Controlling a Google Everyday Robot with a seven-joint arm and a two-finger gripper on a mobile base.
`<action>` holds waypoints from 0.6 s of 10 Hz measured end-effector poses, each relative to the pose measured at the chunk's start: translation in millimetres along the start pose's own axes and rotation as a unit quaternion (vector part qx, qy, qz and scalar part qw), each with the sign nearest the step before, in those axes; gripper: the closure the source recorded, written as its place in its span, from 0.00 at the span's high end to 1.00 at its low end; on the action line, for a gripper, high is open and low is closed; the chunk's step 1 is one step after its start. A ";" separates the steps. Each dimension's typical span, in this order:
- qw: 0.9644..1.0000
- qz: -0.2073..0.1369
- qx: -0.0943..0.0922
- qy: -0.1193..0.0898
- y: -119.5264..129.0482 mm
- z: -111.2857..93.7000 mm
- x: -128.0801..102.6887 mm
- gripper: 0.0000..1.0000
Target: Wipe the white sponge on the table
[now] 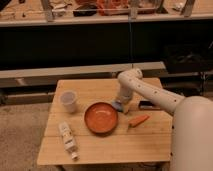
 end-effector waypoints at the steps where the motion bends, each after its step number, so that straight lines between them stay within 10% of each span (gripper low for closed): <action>1: 1.000 -0.003 -0.001 0.000 1.5 -0.1 -1.2 0.00; 6: 1.000 -0.013 -0.006 -0.001 5.0 -1.1 -4.6 0.00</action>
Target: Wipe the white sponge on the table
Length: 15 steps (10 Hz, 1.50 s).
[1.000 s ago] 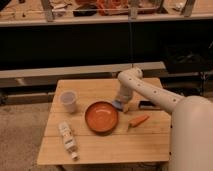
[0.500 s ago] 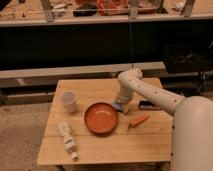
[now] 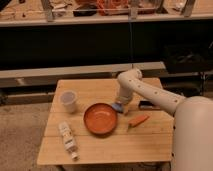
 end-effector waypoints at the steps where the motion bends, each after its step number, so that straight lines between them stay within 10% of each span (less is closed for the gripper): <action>1: 1.000 -0.004 -0.002 0.000 0.5 0.3 -1.4 0.00; 15: 0.999 -0.035 -0.012 -0.002 10.6 -2.1 -21.0 0.00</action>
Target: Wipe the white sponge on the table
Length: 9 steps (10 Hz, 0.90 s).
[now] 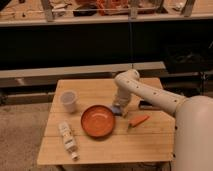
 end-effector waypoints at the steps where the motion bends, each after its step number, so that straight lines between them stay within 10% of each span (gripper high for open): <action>1: 1.000 0.001 0.001 0.000 0.8 -1.1 0.8 0.00; 9: 1.000 0.009 -0.001 -0.003 -0.9 -6.3 0.5 0.00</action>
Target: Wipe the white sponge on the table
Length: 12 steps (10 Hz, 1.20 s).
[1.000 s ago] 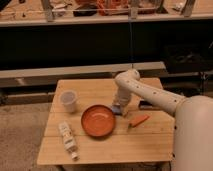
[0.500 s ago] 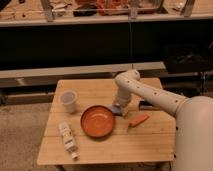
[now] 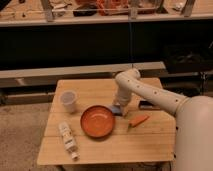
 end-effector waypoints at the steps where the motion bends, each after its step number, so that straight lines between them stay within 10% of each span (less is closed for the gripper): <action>1: 1.000 0.003 0.000 -0.001 0.0 -0.5 0.5 0.00; 12: 1.000 0.019 0.000 -0.018 19.9 -3.7 -6.5 0.00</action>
